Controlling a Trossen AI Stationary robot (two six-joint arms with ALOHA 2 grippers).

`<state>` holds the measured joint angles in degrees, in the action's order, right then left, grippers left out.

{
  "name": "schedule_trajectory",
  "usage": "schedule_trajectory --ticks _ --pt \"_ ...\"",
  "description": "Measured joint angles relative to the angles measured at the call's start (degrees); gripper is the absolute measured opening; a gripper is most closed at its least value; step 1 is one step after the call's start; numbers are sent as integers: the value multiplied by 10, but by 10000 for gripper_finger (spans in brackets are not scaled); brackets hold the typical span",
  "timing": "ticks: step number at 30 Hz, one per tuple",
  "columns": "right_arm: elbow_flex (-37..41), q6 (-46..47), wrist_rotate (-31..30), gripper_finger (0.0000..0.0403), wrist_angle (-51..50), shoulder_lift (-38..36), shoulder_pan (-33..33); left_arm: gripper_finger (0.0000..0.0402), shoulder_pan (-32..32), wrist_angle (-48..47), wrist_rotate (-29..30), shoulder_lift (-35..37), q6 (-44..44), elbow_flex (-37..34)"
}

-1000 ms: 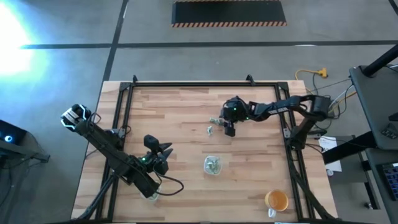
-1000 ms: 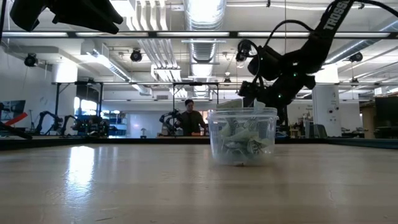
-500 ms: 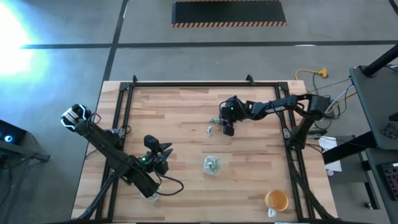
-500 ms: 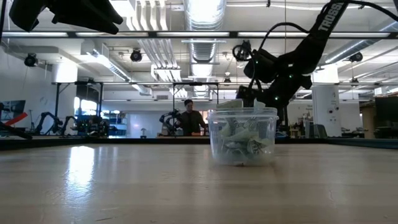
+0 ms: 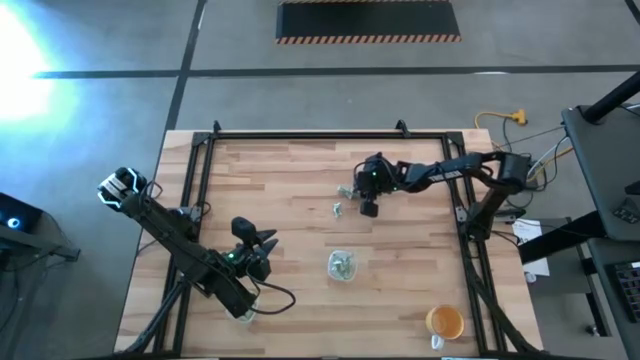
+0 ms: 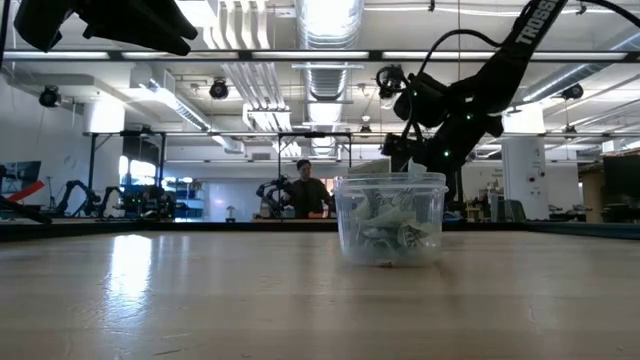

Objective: Pick and place items into bin
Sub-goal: Put the light green packet into the top transparent bin

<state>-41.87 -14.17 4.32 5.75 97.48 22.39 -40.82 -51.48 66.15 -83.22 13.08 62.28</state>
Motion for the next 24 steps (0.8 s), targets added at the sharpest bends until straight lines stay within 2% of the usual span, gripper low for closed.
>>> schedule_trajectory --ticks 6,11,15,20,24 --pt "0 19 1 9 -45 -54 -11 125 0 0 0 0 0 0" --pt "0 40 22 9 -71 -109 -52 125 0 0 0 0 0 0" --pt "0 51 64 9 -71 -147 -106 125 0 0 0 0 0 0" --pt "0 52 67 9 -66 -174 -196 125 0 0 0 0 0 0" --pt "0 62 65 9 -34 -167 -266 125 0 2 0 0 1 0"
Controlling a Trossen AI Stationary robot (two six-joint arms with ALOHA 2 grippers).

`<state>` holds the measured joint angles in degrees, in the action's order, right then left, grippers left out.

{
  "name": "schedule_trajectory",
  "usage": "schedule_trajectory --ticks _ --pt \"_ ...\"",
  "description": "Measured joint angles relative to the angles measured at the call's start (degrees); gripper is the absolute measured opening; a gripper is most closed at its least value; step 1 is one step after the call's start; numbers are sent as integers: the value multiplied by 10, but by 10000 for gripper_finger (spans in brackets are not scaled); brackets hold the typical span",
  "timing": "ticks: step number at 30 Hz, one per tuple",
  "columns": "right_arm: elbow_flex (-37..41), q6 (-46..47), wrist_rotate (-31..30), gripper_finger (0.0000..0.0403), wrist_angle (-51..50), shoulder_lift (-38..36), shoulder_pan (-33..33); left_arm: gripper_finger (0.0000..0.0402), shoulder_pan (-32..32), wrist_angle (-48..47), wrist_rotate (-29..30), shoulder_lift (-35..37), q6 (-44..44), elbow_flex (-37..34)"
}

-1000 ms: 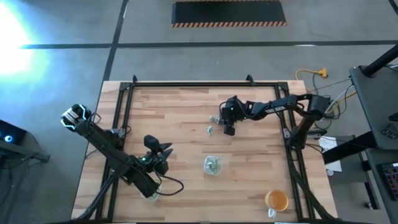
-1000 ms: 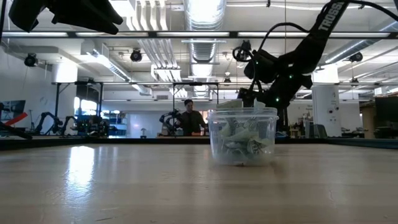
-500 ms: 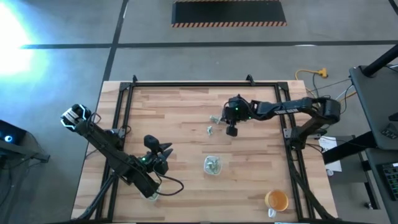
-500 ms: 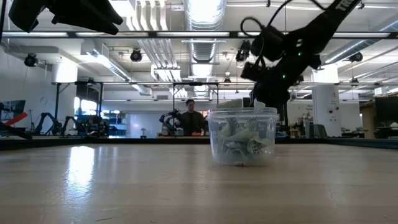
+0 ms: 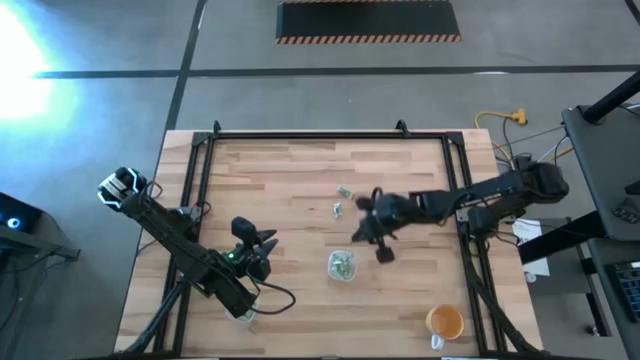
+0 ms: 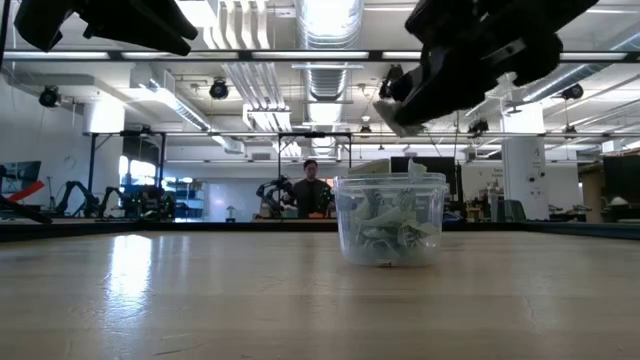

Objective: Pick and place items into bin
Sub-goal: Put the light green packet into the top transparent bin

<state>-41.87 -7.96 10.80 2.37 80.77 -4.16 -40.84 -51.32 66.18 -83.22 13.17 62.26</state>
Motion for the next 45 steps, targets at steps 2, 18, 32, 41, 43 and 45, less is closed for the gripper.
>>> schedule_trajectory --ticks 2,18,32,41,43,45 --pt "0 2 -1 9 13 13 -27 125 0 2 0 0 0 0" --pt "-111 51 -3 9 -61 165 -79 125 0 6 0 0 1 -2" --pt "-155 67 -3 112 -116 180 -80 125 0 9 0 0 0 -4" --pt "-170 67 2 164 -164 147 -89 125 0 10 0 0 0 -4" --pt "-172 47 2 168 -164 130 -99 125 0 9 0 0 0 -4" --pt "-176 28 -6 168 -164 112 -110 125 0 10 2 0 -2 -7"
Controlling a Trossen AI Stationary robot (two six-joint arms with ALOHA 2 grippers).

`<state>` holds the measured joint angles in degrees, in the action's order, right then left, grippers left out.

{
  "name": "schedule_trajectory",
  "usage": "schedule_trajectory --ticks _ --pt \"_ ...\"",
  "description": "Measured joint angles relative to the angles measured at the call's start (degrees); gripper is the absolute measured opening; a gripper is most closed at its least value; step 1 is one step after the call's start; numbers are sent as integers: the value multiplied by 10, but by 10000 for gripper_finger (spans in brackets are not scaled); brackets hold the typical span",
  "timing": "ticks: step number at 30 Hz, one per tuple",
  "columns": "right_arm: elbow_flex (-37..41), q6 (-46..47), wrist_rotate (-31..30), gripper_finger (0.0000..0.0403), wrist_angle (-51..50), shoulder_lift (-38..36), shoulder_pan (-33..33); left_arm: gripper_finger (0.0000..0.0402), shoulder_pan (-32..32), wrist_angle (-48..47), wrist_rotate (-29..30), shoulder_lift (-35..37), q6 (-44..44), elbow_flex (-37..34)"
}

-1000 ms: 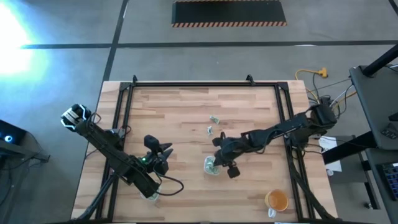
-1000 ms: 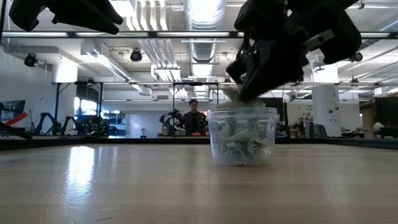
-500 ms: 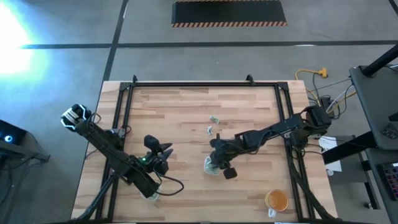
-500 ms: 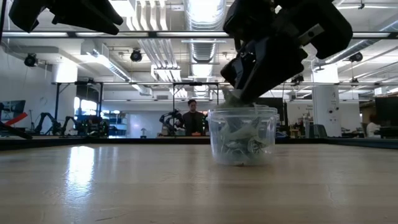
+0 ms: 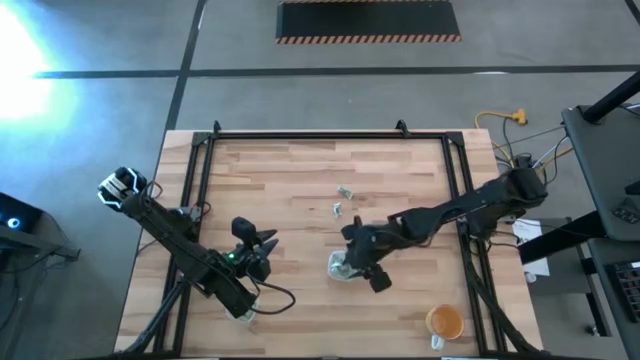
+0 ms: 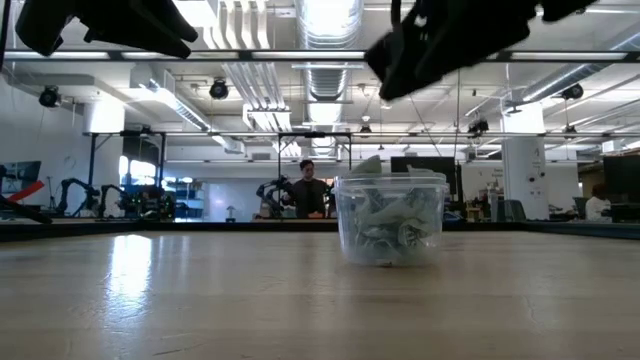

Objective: Pick and place items into bin
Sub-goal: Put the light green packet into the top transparent bin

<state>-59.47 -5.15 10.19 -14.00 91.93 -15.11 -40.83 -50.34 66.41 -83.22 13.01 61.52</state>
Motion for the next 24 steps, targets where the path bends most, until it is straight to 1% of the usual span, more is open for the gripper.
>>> schedule_trajectory --ticks 2,5,8,10,12,13,15,17,18,20,22,24 --pt "-3 -15 -34 166 1 -19 -10 125 4 3 15 2 -9 -13" --pt "-3 -28 -124 160 2 -45 -23 125 33 21 44 18 -19 -56" --pt "8 -25 -193 154 -5 -69 -26 125 91 63 35 49 -28 -111" --pt "18 -17 -214 151 -16 -83 -26 125 136 132 2 78 -78 -148" --pt "29 -6 -239 148 -28 -97 -26 125 183 245 -70 113 -180 -187" --pt "34 1 -254 147 -33 -103 -27 125 205 316 -122 128 -241 -206" --pt "48 14 -284 144 -41 -115 -26 125 251 449 -259 164 -361 -240" --pt "66 25 -302 142 -42 -129 -26 125 296 539 -378 198 -440 -264" --pt "75 31 -307 141 -42 -135 -26 125 320 558 -418 211 -464 -271" --pt "90 45 -316 138 -39 -147 -26 125 371 570 -478 231 -480 -274" --pt "109 54 -327 136 -31 -158 -26 125 423 560 -532 238 -479 -274" --pt "127 53 -361 133 -11 -170 -25 125 465 530 -573 241 -467 -273"
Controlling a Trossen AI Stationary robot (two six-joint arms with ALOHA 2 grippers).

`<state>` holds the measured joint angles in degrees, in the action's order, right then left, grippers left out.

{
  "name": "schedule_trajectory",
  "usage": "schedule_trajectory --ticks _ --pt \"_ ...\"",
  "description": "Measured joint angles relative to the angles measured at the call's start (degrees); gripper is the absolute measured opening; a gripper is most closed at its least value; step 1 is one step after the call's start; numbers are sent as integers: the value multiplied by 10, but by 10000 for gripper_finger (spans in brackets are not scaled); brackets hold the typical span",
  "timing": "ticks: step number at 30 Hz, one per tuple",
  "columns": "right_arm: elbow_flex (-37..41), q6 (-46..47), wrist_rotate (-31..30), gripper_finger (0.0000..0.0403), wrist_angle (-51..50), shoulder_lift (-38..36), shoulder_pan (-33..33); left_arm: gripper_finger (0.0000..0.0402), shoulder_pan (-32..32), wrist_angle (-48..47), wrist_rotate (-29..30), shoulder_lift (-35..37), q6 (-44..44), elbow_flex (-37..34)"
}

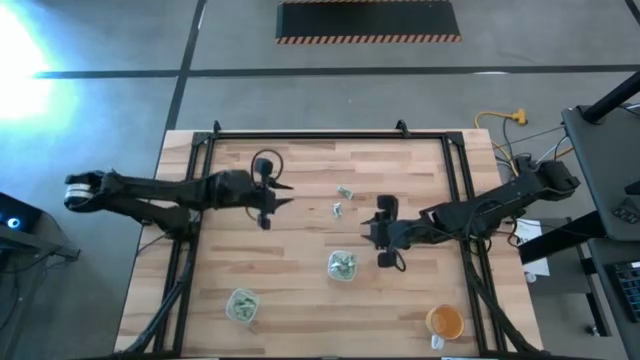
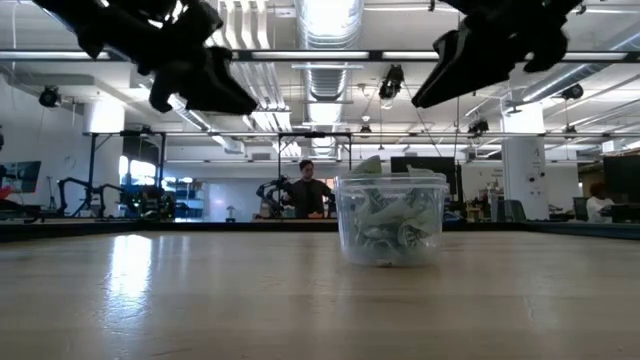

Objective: Pick and place items into bin
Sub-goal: Put the light green packet into the top transparent bin

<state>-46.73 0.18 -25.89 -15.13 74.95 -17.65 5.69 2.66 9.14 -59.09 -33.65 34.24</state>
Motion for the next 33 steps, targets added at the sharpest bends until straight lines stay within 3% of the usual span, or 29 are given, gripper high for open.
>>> schedule_trajectory --ticks 4,8,12,14,17,21,29,33 --pt "37 -16 -102 128 42 -12 13 125 44 -40 -8 -1 17 3" --pt "68 -39 -105 124 104 -11 56 125 50 -38 87 8 12 2" --pt "94 -69 -23 123 167 -3 130 125 50 -37 215 23 1 3" --pt "105 -84 37 123 200 1 174 125 50 -36 246 32 2 0" --pt "106 -92 131 121 245 24 241 125 50 -41 235 47 -8 -10" --pt "98 -98 225 116 266 71 314 125 51 -40 170 64 -30 -13" --pt "37 -139 273 109 234 168 390 125 56 -38 155 106 -88 -13" --pt "5 -141 351 109 220 205 415 125 56 -38 156 131 -88 -14"
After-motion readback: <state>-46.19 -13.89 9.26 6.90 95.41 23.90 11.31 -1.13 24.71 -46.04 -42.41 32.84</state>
